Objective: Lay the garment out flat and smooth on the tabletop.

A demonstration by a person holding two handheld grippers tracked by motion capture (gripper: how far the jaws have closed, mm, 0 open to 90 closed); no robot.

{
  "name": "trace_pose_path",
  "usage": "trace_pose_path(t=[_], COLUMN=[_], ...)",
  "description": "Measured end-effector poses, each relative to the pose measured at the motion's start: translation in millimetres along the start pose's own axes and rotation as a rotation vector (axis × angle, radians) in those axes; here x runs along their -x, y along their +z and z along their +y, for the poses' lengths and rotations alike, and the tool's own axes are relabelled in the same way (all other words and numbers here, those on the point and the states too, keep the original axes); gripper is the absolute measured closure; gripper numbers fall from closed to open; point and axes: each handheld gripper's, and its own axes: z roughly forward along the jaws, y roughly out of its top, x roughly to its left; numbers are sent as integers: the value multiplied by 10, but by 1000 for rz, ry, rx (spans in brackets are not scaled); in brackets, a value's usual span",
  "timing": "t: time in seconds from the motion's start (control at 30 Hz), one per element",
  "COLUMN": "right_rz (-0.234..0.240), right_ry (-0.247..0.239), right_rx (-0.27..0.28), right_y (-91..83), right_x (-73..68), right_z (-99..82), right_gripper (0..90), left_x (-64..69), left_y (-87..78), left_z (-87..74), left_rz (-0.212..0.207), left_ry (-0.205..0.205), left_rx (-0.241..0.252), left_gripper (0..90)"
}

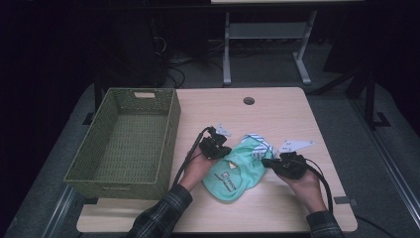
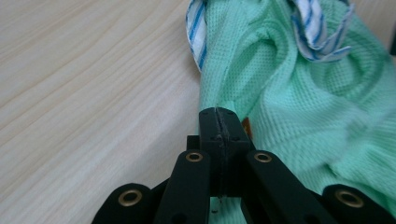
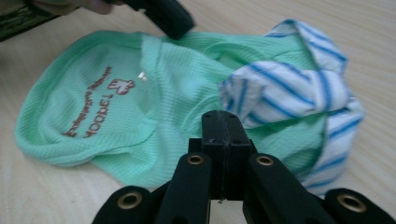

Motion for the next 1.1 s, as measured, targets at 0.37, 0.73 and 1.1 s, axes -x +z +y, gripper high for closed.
trace_pose_path(t=[0.37,0.73,1.1], right_rz=[71,20,-23], right_ry=[-19,-5,15], right_rx=[-68,-119,-120], right_y=[210,244,209], right_x=[-187,-74,53], right_z=[-97,-165,-171], right_gripper=[897,899,899], left_x=[-26,-96,21], left_y=[210,116,-12], left_z=[24,-67,-201], left_rz=[36,22,-20], left_ry=[-7,-34,-2], left_rx=[-31,-44,-74], left_gripper=[893,895,895])
